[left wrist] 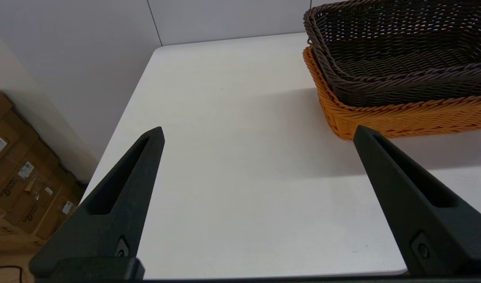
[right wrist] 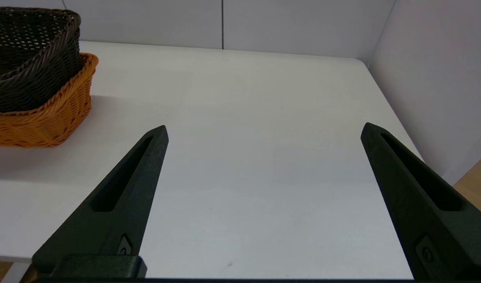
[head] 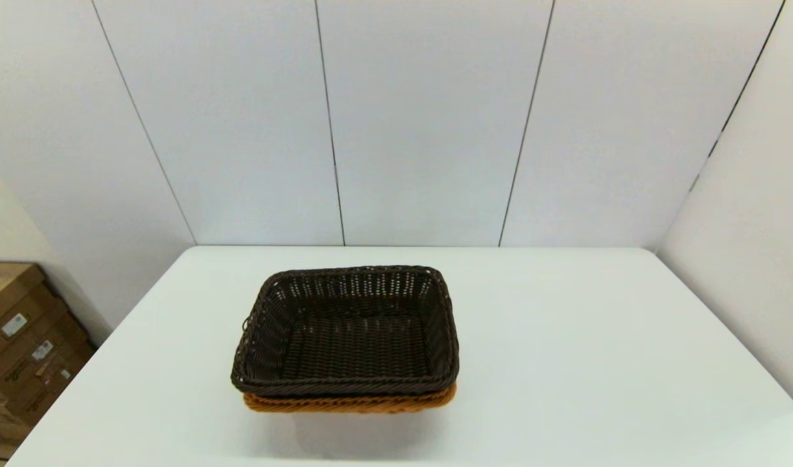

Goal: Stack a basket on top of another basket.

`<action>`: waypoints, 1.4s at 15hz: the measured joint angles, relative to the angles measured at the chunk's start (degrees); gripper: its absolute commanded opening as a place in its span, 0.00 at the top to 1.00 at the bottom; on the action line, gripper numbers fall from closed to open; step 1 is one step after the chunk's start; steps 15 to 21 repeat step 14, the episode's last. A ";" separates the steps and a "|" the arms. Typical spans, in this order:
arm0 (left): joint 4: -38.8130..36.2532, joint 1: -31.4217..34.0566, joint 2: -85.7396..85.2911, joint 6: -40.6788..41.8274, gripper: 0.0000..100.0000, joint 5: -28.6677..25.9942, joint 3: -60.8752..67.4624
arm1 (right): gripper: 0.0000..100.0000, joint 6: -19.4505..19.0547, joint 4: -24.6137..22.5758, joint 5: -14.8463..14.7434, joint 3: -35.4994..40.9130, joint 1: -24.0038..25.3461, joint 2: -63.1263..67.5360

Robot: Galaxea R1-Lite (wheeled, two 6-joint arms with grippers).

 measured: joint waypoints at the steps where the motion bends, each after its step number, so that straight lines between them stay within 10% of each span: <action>1: 0.00 0.00 0.00 0.02 0.00 0.00 0.00 | 0.00 -0.01 0.00 0.00 0.00 0.00 0.00; 21: 0.02 0.00 0.00 0.00 0.00 0.00 0.00 | 0.00 1.32 0.00 -1.84 0.00 0.00 0.00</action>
